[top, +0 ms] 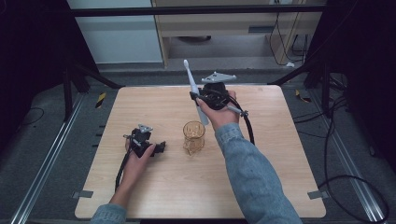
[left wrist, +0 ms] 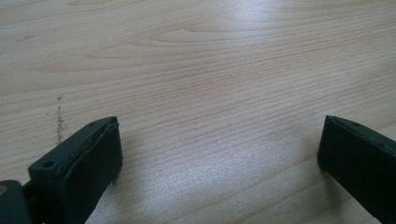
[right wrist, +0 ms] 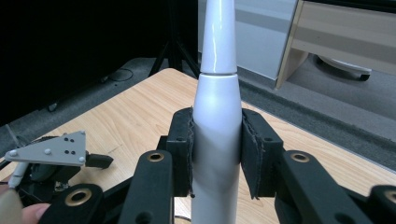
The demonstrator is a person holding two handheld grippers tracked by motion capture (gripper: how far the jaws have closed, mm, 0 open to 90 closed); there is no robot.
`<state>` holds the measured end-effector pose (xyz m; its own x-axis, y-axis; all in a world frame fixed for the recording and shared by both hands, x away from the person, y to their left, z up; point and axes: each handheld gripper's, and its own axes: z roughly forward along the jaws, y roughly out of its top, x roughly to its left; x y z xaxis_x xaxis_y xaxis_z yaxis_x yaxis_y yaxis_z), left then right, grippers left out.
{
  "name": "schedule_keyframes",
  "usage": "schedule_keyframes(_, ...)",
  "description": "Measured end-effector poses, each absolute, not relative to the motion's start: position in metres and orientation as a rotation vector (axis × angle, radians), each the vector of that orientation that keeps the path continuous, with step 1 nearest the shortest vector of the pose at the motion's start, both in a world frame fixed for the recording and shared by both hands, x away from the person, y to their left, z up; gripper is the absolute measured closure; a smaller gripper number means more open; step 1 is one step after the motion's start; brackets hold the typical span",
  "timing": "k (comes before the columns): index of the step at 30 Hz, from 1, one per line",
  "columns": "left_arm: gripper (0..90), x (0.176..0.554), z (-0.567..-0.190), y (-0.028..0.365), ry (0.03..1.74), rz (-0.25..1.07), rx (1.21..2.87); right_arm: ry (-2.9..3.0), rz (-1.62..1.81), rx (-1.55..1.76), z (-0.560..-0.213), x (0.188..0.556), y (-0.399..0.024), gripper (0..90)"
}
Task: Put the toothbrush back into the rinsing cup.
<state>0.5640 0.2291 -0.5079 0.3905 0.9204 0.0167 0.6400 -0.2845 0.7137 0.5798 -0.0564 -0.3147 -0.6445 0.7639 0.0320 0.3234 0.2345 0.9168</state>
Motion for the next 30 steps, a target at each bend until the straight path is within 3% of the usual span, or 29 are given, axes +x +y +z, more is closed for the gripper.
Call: schedule_keyframes(30, 0.0, 0.564, -0.508, 0.229, 1.331, 0.578, 2.024, 2.186, 1.384, 0.97, -0.341, 0.579, -0.028, 67.0)
